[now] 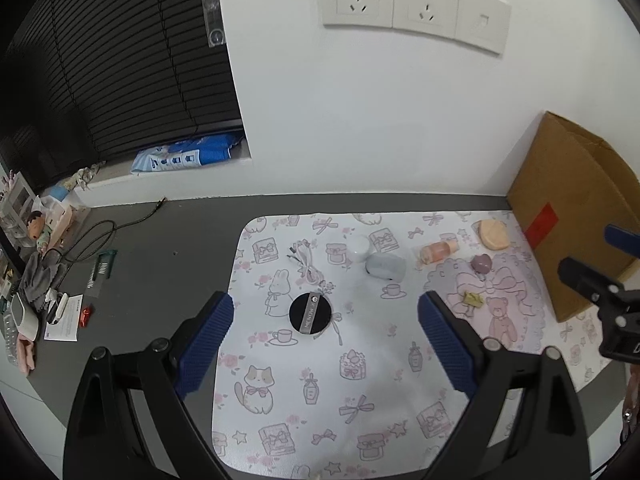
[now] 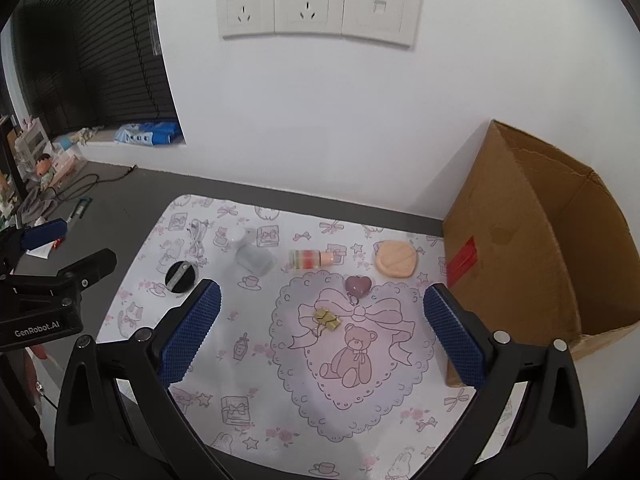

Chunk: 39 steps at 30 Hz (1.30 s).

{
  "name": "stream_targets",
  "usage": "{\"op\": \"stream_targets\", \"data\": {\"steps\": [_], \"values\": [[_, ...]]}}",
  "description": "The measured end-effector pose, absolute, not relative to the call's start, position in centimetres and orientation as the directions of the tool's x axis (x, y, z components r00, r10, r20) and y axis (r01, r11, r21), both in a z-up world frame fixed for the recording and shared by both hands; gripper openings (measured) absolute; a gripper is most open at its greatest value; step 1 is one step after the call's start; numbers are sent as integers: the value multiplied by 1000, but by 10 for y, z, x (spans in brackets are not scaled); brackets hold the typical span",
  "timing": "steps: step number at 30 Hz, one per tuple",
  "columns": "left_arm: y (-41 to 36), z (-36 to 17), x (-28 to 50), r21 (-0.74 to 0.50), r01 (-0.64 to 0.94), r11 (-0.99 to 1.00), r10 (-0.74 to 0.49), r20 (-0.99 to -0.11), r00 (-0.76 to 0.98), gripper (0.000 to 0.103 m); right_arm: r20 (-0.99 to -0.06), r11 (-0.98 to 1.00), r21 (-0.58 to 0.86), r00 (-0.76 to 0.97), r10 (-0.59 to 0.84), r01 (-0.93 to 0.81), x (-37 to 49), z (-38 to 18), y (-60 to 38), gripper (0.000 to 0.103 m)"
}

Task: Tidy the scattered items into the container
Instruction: 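Withdraw both tools from the box back over the mat, then grasp the gold binder clip with the right tool while the left tool grasps the black MENOW compact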

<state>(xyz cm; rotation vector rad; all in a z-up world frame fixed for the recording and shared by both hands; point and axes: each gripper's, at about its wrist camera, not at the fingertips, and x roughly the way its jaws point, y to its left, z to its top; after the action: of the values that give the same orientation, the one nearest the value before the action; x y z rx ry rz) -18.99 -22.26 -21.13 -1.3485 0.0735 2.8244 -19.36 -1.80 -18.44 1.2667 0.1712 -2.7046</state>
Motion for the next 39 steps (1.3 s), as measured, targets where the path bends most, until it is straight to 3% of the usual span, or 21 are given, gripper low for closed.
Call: {"op": "stream_targets", "data": {"steps": [23,39], "values": [[-236,-353,-252,49,-56,-997,-12,-849,-528,93,-877,-985,-39,-477,-49,171,-244,-353,-15,103],[-235,-389,-267,-10,-60,-998,39,-867,-497,94,-893,-986,-12,-446,-65,168,-263,-395,-15,103]]}}
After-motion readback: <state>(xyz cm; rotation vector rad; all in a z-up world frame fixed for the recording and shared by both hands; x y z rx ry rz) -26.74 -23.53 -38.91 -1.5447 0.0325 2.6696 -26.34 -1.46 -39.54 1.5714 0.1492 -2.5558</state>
